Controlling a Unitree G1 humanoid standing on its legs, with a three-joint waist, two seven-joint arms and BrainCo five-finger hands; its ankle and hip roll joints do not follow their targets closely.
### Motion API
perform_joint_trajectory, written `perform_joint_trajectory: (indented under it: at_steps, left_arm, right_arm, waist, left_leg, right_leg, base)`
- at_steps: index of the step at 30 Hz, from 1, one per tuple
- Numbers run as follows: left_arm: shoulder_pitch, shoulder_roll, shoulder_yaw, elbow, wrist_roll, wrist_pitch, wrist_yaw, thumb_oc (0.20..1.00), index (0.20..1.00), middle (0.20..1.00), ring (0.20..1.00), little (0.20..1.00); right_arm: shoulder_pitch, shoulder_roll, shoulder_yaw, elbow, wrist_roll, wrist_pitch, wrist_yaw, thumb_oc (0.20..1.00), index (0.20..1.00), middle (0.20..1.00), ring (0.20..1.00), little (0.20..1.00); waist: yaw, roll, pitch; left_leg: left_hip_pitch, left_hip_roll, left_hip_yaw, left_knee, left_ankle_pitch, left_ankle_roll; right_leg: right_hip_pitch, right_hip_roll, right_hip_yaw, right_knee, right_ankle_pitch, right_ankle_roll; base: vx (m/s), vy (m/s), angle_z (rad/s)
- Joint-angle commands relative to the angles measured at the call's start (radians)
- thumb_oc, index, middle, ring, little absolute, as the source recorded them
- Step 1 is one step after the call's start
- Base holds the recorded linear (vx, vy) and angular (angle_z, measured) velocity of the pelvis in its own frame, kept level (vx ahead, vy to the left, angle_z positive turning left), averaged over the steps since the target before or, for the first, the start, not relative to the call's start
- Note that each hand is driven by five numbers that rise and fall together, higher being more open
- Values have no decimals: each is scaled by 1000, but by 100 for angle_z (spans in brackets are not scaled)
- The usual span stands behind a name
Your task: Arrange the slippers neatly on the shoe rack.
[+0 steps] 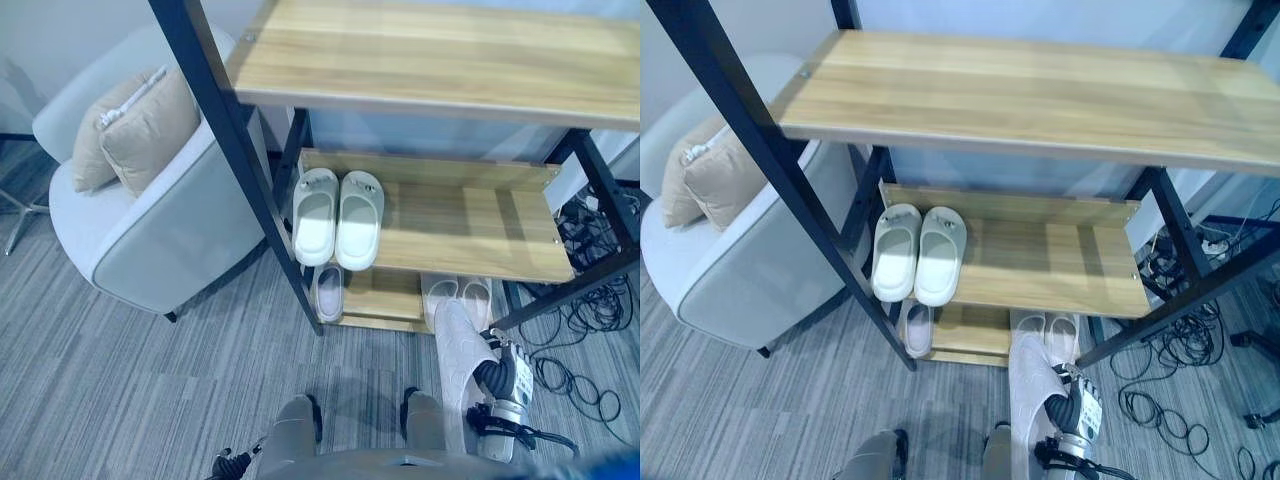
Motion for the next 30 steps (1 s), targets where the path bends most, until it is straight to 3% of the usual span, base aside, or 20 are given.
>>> perform_joint_trajectory:
  at_steps: [1, 5, 6, 7, 8, 10, 11, 13, 17, 20, 24, 30]
  left_arm:
    - [-61, -43, 30, -27, -75, -64, -38, 1000, 1000, 1000, 1000, 1000]
    - [-75, -44, 47, -145, -157, -97, -86, 1000, 1000, 1000, 1000, 1000]
    - [-80, -44, 54, -169, -179, -102, -91, 1000, 1000, 1000, 1000, 1000]
    - [-81, -44, 56, -171, -180, -102, -92, 1000, 1000, 1000, 1000, 1000]
    - [-95, -46, 68, -215, -216, -97, -101, 1000, 1000, 1000, 1000, 1000]
    - [-97, -46, 76, -243, -229, -92, -105, 1000, 1000, 1000, 1000, 1000]
    - [-104, -43, 102, -304, -276, -86, -117, 1000, 1000, 1000, 1000, 1000]
    - [-121, -40, 125, -323, -306, -83, -118, 1000, 1000, 1000, 1000, 1000]
    - [-206, -28, 234, -436, -438, -70, -126, 1000, 1000, 1000, 1000, 1000]
    - [-258, -46, 323, -497, -554, -69, -133, 1000, 1000, 1000, 1000, 1000]
    - [-298, -79, 368, -571, -607, -63, -128, 1000, 1000, 1000, 1000, 1000]
    - [-295, -133, 376, -685, -645, -54, -140, 1000, 1000, 1000, 1000, 1000]
  right_arm:
    - [-35, -22, 43, -120, 19, -89, -29, 200, 200, 200, 200, 200]
    - [-119, -34, 72, -124, 35, -95, 6, 200, 200, 200, 200, 200]
    - [-151, -36, 70, -125, 43, -93, 18, 200, 200, 200, 200, 200]
    - [-154, -37, 70, -126, 44, -92, 20, 200, 200, 200, 200, 200]
    - [-225, -40, 64, -139, 70, -85, 48, 200, 200, 200, 200, 200]
    - [-247, -49, 55, -154, 77, -77, 59, 200, 200, 200, 200, 200]
    - [-329, -67, 44, -182, 97, -54, 90, 200, 200, 200, 200, 200]
    - [-377, -71, 30, -185, 125, -41, 115, 200, 200, 200, 200, 200]
    - [-613, -119, -26, -224, 182, 12, 206, 200, 200, 200, 200, 200]
    - [-779, -182, -5, -209, 129, 61, 245, 200, 200, 200, 200, 200]
    - [-924, -152, 7, -151, 153, 138, 338, 200, 200, 200, 200, 200]
    - [-1086, -84, 9, -34, 190, 175, 432, 200, 200, 200, 200, 200]
  waist:
    - [5, -20, -65]
    - [27, -39, -102]
    - [32, -44, -111]
    - [31, -44, -115]
    - [38, -48, -125]
    - [38, -48, -130]
    - [45, -47, -120]
    - [48, -46, -117]
    - [57, -33, -77]
    - [65, -28, -48]
    - [71, -27, 1]
    - [94, -15, 100]
  left_leg:
    - [-133, -11, -27, 142, -79, 39]
    - [-335, -13, -27, 295, -123, 41]
    - [-374, -17, -30, 353, -173, 42]
    - [-395, -16, -30, 346, -140, 39]
    - [-471, -18, -30, 443, -200, 36]
    - [-511, -18, -28, 483, -212, 33]
    - [-591, -12, -24, 574, -237, 30]
    - [-643, -6, -23, 626, -254, 31]
    - [-844, 9, -16, 856, -316, 24]
    - [-925, 16, -22, 973, -353, 19]
    - [-981, 21, -38, 1117, -406, 12]
    - [-982, 16, -79, 1316, -464, 4]
  right_leg:
    - [-114, 28, 21, 99, -52, -63]
    - [-324, 31, 34, 275, -110, -71]
    - [-369, 26, 26, 344, -161, -84]
    - [-390, 33, 35, 337, -133, -81]
    - [-469, 25, 28, 445, -200, -96]
    - [-510, 23, 32, 489, -215, -101]
    - [-594, 10, 29, 583, -238, -106]
    - [-650, 3, 31, 639, -253, -109]
    - [-855, -19, 42, 873, -310, -112]
    - [-933, -26, 56, 997, -349, -113]
    - [-997, -36, 88, 1162, -391, -110]
    - [-998, -38, 131, 1370, -428, -112]
  base:
    - [-162, 25, -7]
    - [-100, -8, -1]
    - [-56, -36, 12]
    - [51, -65, 18]
    - [-8, -55, 17]
    - [57, -71, 19]
    - [16, -111, 28]
    - [5, -75, 16]
    - [4, -92, 12]
    - [53, -67, 2]
    - [87, -47, 4]
    - [107, -35, 8]
